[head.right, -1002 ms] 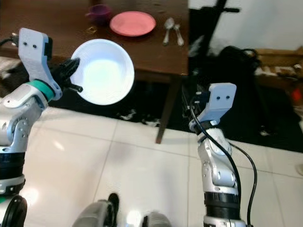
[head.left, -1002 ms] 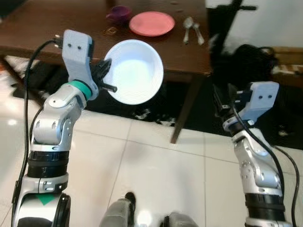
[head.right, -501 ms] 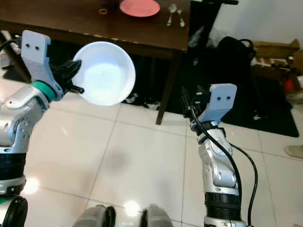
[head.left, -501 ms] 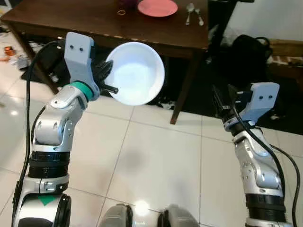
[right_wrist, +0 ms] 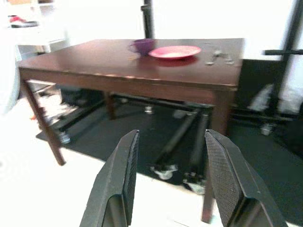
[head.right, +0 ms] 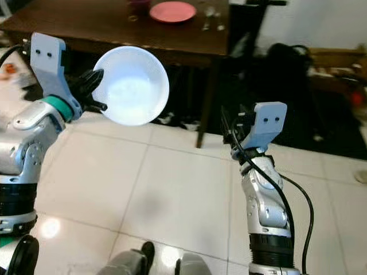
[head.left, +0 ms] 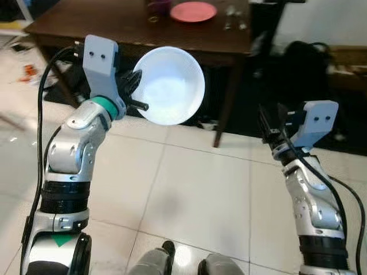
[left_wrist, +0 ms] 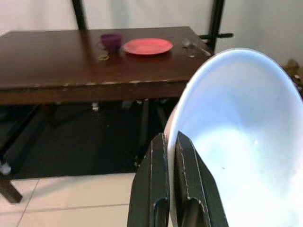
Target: Setting the table
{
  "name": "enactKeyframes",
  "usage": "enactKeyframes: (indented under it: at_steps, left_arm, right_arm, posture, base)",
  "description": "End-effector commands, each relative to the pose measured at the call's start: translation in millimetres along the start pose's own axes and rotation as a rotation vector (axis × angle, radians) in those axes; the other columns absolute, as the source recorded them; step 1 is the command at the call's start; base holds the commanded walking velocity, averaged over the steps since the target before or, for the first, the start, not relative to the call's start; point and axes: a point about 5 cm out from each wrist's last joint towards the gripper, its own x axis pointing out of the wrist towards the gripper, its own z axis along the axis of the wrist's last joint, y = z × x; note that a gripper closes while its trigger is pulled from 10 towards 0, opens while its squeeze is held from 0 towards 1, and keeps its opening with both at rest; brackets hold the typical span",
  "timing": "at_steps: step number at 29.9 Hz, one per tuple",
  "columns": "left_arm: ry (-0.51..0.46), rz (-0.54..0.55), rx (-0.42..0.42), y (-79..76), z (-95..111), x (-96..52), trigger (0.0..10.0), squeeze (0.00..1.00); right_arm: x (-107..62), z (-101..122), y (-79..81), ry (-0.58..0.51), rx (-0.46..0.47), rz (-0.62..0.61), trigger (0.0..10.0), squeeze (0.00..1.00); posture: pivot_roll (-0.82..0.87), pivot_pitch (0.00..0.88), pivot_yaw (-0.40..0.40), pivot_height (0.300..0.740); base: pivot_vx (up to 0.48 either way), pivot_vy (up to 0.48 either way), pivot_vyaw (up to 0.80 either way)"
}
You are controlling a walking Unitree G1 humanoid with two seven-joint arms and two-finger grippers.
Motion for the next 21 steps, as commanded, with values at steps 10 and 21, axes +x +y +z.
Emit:
enactKeyframes:
  at_steps: [10, 21]
  left_arm:
    - [0.023, 0.08, 0.019, 8.1, -4, 0.9, 10.0, 0.0]
    - [0.03, 0.171, 0.051, 17.0, -5, 3.2, 10.0, 0.0]
  right_arm:
    - [-0.4, 1, 2.9, -0.007, 0.019, 0.017, 10.0, 0.0]
    - [-1.4, 2, 6.6, -0.019, 0.037, 0.04, 10.0, 0.0]
  posture:
    - [0.02, 0.011, 0.078, 0.74]
    - [0.02, 0.017, 0.078, 0.74]
  base:
    - [0.0, 0.0, 0.79]
    - [0.0, 0.0, 0.79]
